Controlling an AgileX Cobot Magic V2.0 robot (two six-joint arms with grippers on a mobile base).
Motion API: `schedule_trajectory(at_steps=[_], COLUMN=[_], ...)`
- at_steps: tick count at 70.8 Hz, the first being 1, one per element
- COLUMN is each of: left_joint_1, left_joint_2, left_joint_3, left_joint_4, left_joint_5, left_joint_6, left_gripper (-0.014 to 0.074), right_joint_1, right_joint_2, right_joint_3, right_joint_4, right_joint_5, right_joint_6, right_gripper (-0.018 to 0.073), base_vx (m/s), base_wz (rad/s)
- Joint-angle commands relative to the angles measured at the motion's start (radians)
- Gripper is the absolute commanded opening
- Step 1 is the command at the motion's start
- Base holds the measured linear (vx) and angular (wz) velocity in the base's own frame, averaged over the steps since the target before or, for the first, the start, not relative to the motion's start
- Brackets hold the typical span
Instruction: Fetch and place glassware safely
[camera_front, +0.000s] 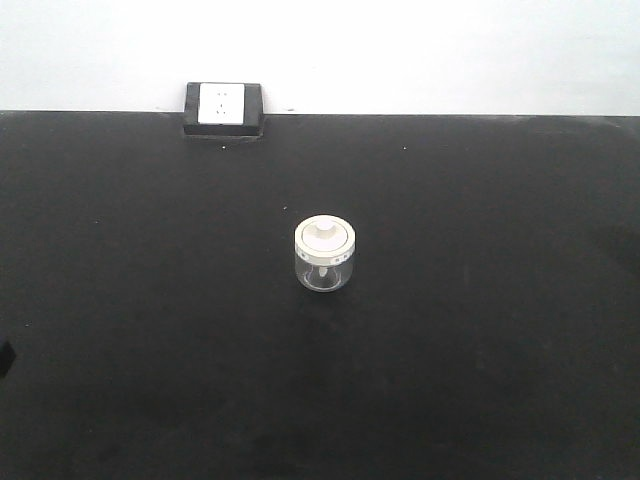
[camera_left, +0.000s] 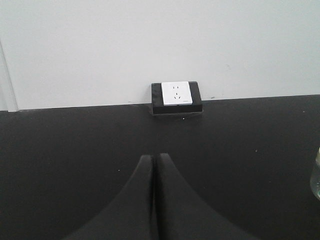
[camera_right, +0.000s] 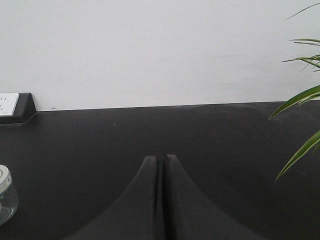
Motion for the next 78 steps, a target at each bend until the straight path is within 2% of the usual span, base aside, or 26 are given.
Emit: schedule_trajectory(at_steps=[1,45,54,78], left_joint_1=[0.000,0.000,0.000,0.000], left_joint_2=[0.001,0.000,-0.050,-0.274], left_joint_3=[-0.025,-0.025,-0.025,-0.023], left_joint_4=[-0.010,-0.010,-0.010,-0.010], left_joint_5=[-0.074,-0.070,0.019,0.474], left_joint_6=[-0.007,-0.007,-0.007,-0.007], left_gripper=[-0.0007,-0.0007,-0.0007,-0.0007], right_joint_1=[0.000,0.000,0.000,0.000], right_joint_2=[0.003,0.003,0.003,0.003], right_joint_3=[-0.029,-0.029,-0.029,-0.029], right_joint_4=[-0.005,-0.005,-0.005,-0.005], right_joint_5=[-0.037,-0.036,-0.036,-0.035], right_joint_6=[-0.002,-0.002,-0.002,-0.002], right_gripper=[-0.0003,-0.0003,-0.0003,-0.0003], base_vx=[0.00,0.00,0.00,0.00], base_wz=[0.00,0.00,0.00,0.00])
